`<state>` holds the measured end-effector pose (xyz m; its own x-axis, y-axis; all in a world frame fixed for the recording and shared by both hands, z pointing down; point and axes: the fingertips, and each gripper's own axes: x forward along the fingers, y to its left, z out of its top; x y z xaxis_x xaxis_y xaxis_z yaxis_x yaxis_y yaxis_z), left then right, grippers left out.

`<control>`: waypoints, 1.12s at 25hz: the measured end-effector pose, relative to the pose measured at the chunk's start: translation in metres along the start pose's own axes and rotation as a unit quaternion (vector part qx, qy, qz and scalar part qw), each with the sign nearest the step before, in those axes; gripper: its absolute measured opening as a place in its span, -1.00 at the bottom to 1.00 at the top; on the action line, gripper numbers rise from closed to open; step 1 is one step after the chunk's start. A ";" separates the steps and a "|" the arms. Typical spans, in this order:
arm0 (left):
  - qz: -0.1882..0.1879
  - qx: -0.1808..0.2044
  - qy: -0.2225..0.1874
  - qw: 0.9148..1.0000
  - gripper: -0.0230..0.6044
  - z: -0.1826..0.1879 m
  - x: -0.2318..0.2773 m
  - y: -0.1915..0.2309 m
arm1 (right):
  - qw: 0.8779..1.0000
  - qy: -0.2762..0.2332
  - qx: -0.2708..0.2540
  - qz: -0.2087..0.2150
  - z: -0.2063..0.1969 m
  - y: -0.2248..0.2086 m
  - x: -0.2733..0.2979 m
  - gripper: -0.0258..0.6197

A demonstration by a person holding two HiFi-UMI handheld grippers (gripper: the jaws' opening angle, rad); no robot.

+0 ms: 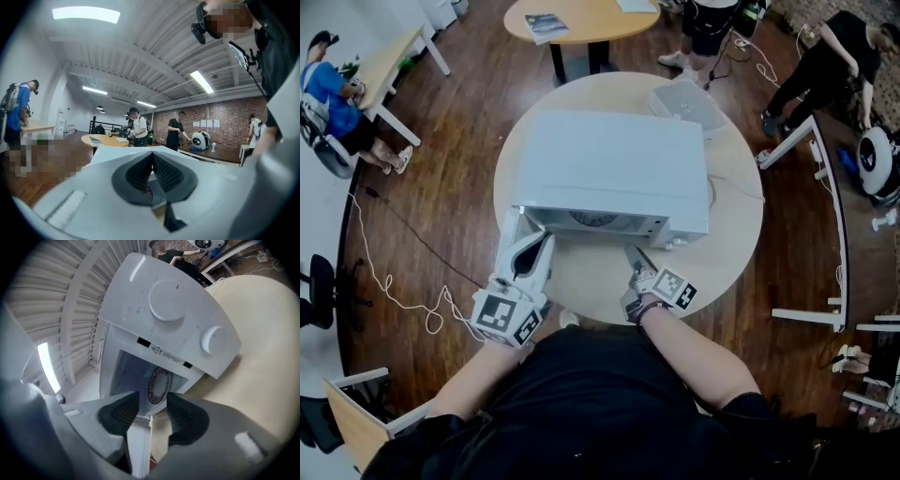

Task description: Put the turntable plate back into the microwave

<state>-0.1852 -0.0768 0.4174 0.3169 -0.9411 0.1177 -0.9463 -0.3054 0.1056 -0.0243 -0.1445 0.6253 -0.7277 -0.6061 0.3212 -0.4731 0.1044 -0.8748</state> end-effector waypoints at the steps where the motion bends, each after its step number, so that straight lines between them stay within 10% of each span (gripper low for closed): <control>1: -0.002 0.000 0.002 1.000 -0.92 -0.002 0.002 -0.002 | 1.000 0.003 -0.006 -0.001 0.003 -0.001 -0.005 -0.37; 8: -0.019 -0.004 0.014 1.000 -0.92 -0.008 0.021 -0.019 | 0.990 0.011 -0.138 0.000 0.029 0.008 -0.045 -0.37; 17: -0.059 -0.007 0.027 0.998 -0.92 -0.013 0.048 -0.047 | 0.906 -0.052 -0.419 0.005 0.060 0.064 -0.098 -0.40; 28: -0.067 -0.026 0.041 0.997 -0.92 -0.022 0.052 -0.057 | 0.873 -0.092 -0.479 0.008 0.069 0.090 -0.120 -0.77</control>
<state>-0.1137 -0.1049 0.4390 0.4461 -0.8770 0.1788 -0.8915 -0.4177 0.1755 0.0548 -0.1169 0.4830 -0.6875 -0.7056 0.1718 -0.7261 0.6723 -0.1445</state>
